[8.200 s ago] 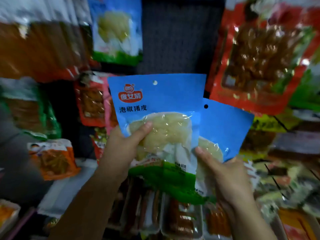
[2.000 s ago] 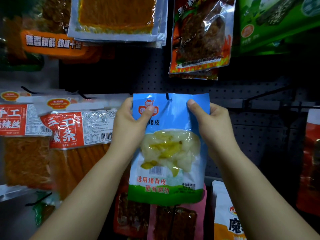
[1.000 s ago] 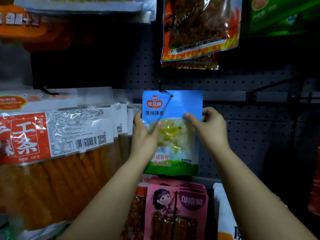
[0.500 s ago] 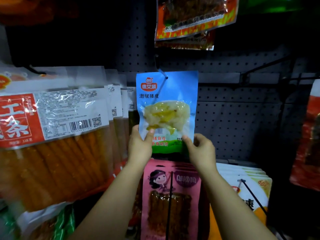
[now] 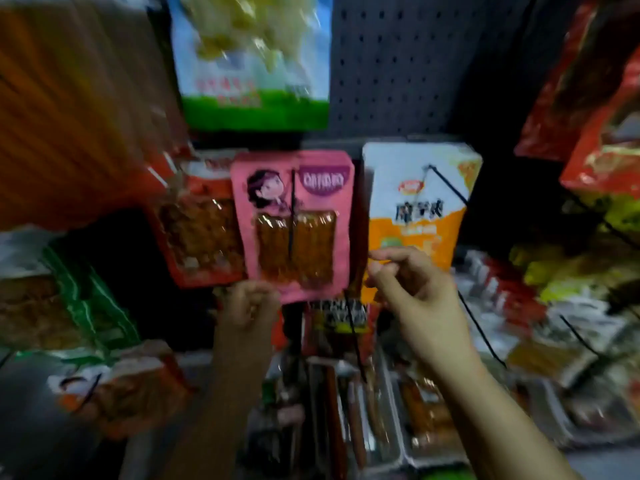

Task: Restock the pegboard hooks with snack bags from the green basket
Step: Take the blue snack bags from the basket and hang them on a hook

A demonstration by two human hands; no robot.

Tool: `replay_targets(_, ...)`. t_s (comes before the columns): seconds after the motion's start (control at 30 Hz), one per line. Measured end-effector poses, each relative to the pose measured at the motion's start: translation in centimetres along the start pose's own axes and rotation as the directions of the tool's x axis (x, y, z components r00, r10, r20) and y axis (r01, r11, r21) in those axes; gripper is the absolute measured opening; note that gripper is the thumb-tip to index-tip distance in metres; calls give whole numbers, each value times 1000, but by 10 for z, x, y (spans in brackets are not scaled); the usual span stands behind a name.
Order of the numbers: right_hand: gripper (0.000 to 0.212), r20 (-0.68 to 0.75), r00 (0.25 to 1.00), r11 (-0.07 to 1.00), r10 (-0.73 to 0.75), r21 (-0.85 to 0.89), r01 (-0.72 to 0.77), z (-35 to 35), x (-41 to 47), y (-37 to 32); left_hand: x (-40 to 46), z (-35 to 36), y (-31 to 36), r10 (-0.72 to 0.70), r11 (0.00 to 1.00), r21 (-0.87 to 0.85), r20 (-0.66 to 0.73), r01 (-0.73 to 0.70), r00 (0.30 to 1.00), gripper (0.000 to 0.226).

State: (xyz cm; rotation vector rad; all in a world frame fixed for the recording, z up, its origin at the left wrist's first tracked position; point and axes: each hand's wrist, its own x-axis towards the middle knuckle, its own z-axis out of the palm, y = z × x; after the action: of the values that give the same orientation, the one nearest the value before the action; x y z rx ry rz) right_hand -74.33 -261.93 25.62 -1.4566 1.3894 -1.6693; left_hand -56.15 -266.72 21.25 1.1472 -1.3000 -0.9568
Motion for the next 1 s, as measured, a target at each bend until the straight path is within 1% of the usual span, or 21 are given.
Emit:
replay_targets(0.07, 6, 14, 996, 995, 86, -57, -85, -20, -39, 22, -40, 19, -28, -77, 995, 77, 145, 67, 986, 18)
replay_targets(0.13, 7, -37, 981, 976, 190, -98, -193, -44, -76, 47, -75, 43, -51, -160, 984, 124, 268, 131, 950, 23)
replay_targets(0.17, 10, -76, 967, 962, 243, -109, -250, -58, -93, 59, -90, 56, -60, -166, 983, 128, 317, 132, 934, 26)
replay_targets(0.23, 18, -150, 928, 923, 341, -134, -361, -88, -126, 85, -116, 83, -74, -163, 983, 148, 406, 111, 899, 26)
replay_targets(0.3, 23, -219, 882, 874, 416, -170, -454, -122, -156, 112, -140, 115, -90, -186, 980, 158, 480, 125, 857, 28)
replay_targets(0.37, 22, -293, 827, 804, 480, -230, -548, -159, -187, 141, -167, 151, -113, -222, 973, 171, 537, 152, 814, 29)
replay_targets(0.43, 18, -363, 763, 736, 534, -244, -631, -197, -215, 175, -195, 190, -145, -262, 964, 184, 576, 190, 774, 30)
replay_targets(0.53, 18, -433, 643, 596, 632, -259, -760, -248, -262, 241, -243, 247, -209, -340, 940, 238, 611, 244, 715, 22)
replay_targets(0.57, 17, -435, 603, 545, 669, -265, -795, -263, -279, 267, -261, 264, -236, -373, 928, 262, 622, 266, 689, 20)
replay_targets(0.63, 7, -406, 519, 424, 753, -304, -853, -290, -316, 321, -297, 292, -295, -459, 888, 327, 624, 323, 632, 18)
replay_targets(0.67, 6, -395, 473, 353, 787, -341, -871, -302, -333, 349, -314, 304, -325, -508, 862, 367, 613, 351, 605, 18)
replay_targets(0.73, 13, -383, 408, 244, 829, -409, -879, -319, -367, 406, -346, 322, -391, -587, 809, 446, 580, 383, 565, 18)
replay_targets(0.77, 15, -377, 385, 216, 843, -418, -882, -325, -381, 434, -359, 329, -426, -615, 788, 474, 561, 394, 555, 18)
replay_targets(0.83, 19, -356, 345, 167, 868, -446, -879, -330, -405, 495, -382, 344, -495, -676, 732, 559, 532, 389, 510, 14)
replay_targets(0.9, 23, -322, 316, 124, 892, -499, -858, -333, -426, 560, -394, 360, -560, -748, 656, 659, 501, 369, 435, 10)
replay_targets(0.97, 30, -288, 279, 81, 916, -548, -833, -338, -444, 622, -403, 376, -624, -796, 597, 721, 477, 352, 372, 16)
replay_targets(1.0, 35, -286, 245, 42, 926, -568, -822, -339, -451, 649, -404, 385, -649, -822, 562, 747, 454, 356, 344, 21)
